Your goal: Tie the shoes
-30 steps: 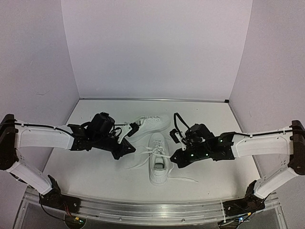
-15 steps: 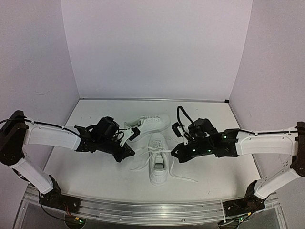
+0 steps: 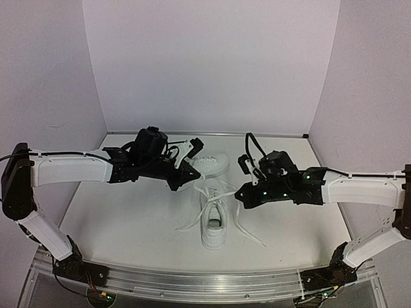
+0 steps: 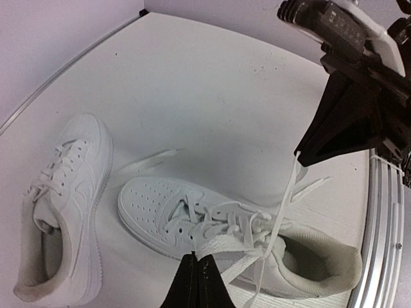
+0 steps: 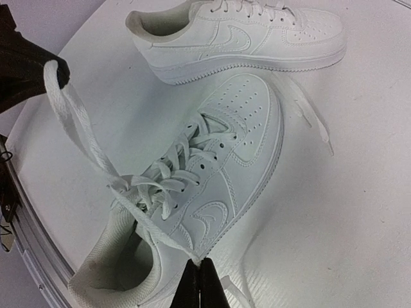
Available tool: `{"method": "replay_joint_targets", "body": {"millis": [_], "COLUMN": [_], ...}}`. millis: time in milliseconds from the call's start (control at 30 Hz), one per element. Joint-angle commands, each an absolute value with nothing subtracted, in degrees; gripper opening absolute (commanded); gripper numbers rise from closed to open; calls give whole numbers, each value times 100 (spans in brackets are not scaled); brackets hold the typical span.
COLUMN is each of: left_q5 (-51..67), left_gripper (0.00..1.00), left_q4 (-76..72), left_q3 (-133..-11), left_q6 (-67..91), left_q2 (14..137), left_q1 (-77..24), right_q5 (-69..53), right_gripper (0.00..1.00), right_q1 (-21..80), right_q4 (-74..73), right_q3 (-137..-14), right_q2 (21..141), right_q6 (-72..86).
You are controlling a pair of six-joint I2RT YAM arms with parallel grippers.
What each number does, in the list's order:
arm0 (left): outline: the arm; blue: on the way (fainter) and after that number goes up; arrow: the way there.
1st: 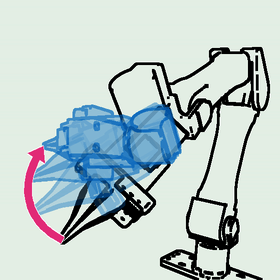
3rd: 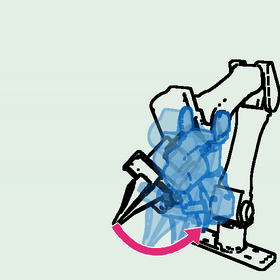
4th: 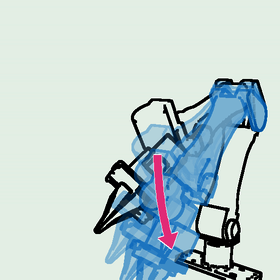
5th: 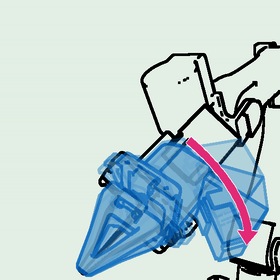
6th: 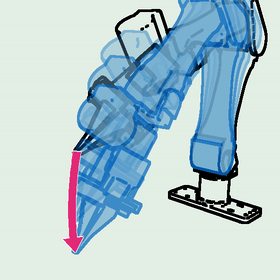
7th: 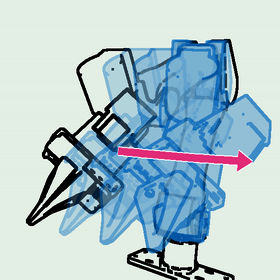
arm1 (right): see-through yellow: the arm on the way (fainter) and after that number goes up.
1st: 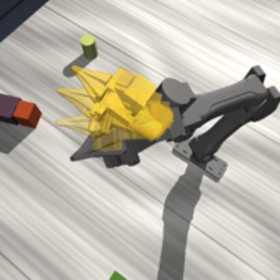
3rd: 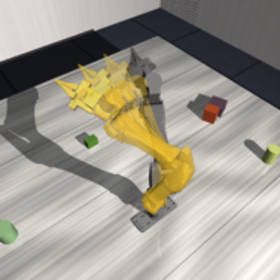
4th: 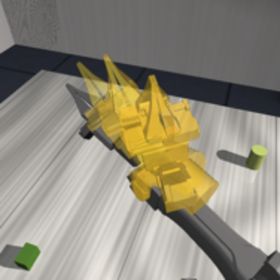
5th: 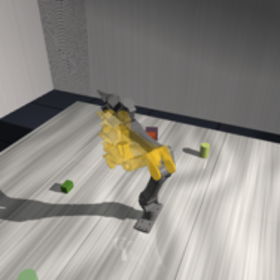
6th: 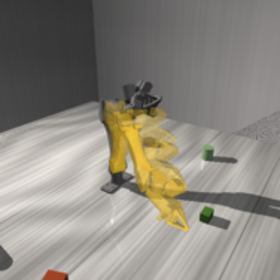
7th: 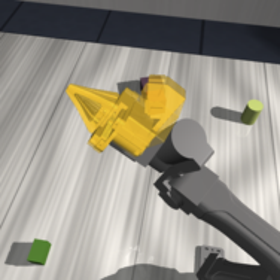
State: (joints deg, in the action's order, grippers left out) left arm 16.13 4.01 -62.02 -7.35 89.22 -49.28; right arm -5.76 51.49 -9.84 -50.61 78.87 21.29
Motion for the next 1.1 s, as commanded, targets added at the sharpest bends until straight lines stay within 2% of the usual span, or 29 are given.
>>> {"method": "replay_joint_targets", "body": {"millis": [0, 233, 567, 833, 933, 1067], "left_q5": [1795, 1837, 2148, 1478, 1135, 1402], "left_gripper": [0, 0, 0, 0, 2, 10], "left_q4": [454, 670, 740, 1571, 1910, 1908], "left_q3": [-6654, -6604, -5248, -5209, -5330, -5342], "left_q6": [-936, -965, -1119, -1704, -1884, -1946], "left_q2": [9040, 8908, 8263, 8635, 8835, 8783], "left_q1": [-4904, -4904, -4911, -5040, -5092, -5107], "right_q5": [-413, -602, -1146, -1793, -1951, -2102], "right_gripper": [0, 0, 0, 0, 0, 0], "right_q1": [5084, 5062, 5063, 5071, 5071, 5071], "right_q4": [-1053, -1107, -997, -449, -360, -352], "right_q3": [-4987, -4658, -4107, -4235, -4358, -4499], "right_q2": [7460, 7270, 7100, 7687, 7850, 8009], "right_q6": [2189, 2290, 2389, 2270, 2222, 2150]}}
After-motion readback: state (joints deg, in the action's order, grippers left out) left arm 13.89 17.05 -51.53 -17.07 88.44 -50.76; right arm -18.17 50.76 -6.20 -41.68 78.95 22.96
